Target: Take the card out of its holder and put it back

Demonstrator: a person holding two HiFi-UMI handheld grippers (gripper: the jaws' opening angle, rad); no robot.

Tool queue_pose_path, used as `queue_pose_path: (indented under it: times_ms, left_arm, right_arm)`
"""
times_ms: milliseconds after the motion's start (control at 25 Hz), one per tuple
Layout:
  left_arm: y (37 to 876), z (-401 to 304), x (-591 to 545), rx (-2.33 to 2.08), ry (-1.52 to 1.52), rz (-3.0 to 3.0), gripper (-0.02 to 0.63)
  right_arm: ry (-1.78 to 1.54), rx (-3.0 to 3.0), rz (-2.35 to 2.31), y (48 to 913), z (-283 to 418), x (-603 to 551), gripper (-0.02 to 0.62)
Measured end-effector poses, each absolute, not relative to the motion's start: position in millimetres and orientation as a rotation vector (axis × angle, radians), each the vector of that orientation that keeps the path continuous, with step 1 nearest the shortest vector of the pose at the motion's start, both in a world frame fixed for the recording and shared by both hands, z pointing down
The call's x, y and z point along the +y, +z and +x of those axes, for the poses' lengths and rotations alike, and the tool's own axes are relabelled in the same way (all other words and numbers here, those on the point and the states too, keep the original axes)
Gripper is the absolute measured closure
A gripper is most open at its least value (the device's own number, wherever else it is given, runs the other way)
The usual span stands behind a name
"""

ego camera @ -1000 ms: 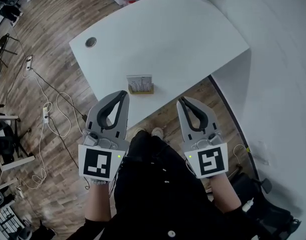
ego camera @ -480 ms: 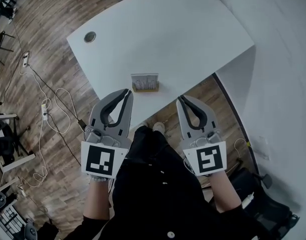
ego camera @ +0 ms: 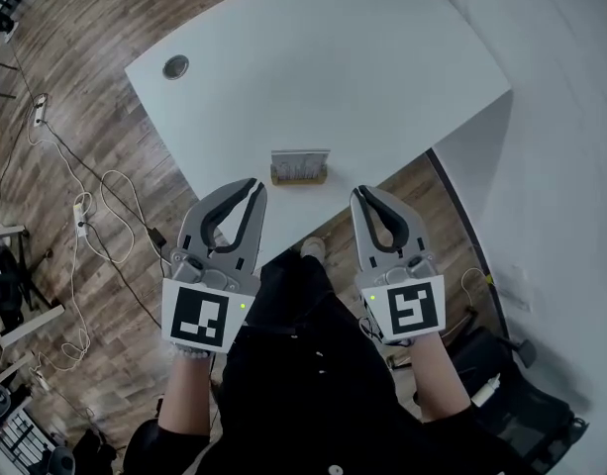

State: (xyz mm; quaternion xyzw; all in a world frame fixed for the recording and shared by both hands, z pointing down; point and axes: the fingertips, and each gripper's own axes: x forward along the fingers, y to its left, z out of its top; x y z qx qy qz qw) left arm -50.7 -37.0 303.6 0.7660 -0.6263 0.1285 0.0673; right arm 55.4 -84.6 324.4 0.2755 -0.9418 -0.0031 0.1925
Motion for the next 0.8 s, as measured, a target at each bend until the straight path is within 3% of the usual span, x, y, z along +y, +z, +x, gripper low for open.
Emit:
queue_pose_path:
  times_ms: [600,720,800]
  left_arm:
    - [362,-66,-61,-1.771,0.403,2.295,0.589]
    - [371,-66,-66,-1.754,0.405,2.295,0.578]
    - [376,-64,-69,-1.737,0.412,2.302,0.535]
  right_arm:
    - [0.075,-2.602,0.804,376,31,-110,0.545]
    - [0.105,-2.606,0.778,385,25,-112,0.481]
    - [0.114,-2.602,0.774,388,23,-114,0.474]
